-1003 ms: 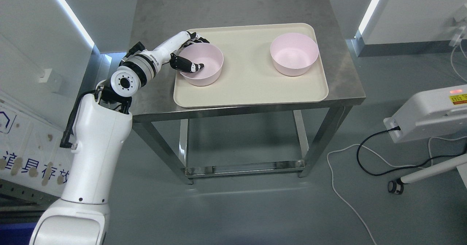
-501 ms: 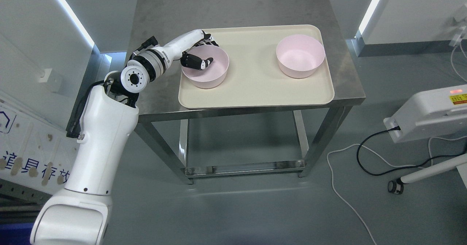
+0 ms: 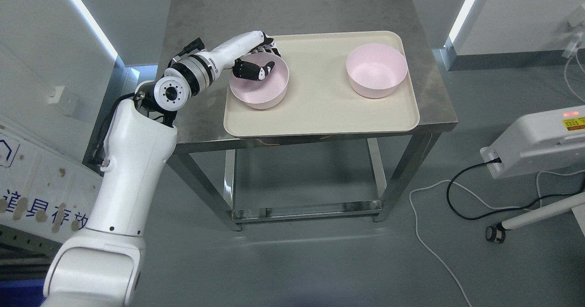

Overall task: Stack pink IKEA bowls on left shelf middle
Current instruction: 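Grasp the rim of the nearer pink bowl with the left hand, then lift the pink bowl and lower it into the other pink bowl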

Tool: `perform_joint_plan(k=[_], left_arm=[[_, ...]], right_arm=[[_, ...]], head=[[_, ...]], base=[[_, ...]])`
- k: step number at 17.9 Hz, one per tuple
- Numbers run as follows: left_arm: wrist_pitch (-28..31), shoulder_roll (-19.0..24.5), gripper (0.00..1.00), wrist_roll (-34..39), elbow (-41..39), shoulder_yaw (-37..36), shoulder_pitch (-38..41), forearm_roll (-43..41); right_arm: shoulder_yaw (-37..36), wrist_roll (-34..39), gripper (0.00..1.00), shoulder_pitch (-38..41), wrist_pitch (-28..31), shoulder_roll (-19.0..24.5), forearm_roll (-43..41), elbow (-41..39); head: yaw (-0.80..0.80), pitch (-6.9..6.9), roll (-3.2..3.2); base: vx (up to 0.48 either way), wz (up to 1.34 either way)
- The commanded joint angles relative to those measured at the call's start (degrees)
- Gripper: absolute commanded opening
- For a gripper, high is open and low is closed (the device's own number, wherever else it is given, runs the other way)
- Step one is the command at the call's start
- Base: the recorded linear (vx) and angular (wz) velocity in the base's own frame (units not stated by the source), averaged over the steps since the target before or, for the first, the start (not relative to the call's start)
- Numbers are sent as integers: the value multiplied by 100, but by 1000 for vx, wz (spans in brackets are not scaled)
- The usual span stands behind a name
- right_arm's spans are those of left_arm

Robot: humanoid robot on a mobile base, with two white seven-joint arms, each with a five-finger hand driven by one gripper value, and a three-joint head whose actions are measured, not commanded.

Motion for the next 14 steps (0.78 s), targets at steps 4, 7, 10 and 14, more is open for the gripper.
perform_joint_plan(k=[4,7,10,14], left_arm=[[20,-951,1,-361,-145,529,-805,43],[47,-951,1,-388,-111,-109,-1104,69],[239,-951,1,-265,-49,-1436,-1272,708],[434,-951,2,839,626,-2659,-1841,1333]], right_arm=[[0,-34,100,0,-2,-100,0,0],[0,-25,100,0,-2,-100,0,0],[0,-34,100,0,-2,-100,0,0],[0,-25,100,0,-2,-100,0,0]], head=[[0,0,0],[0,0,0],[0,0,0],[0,0,0]], base=[[0,0],[0,0],[0,0],[0,0]])
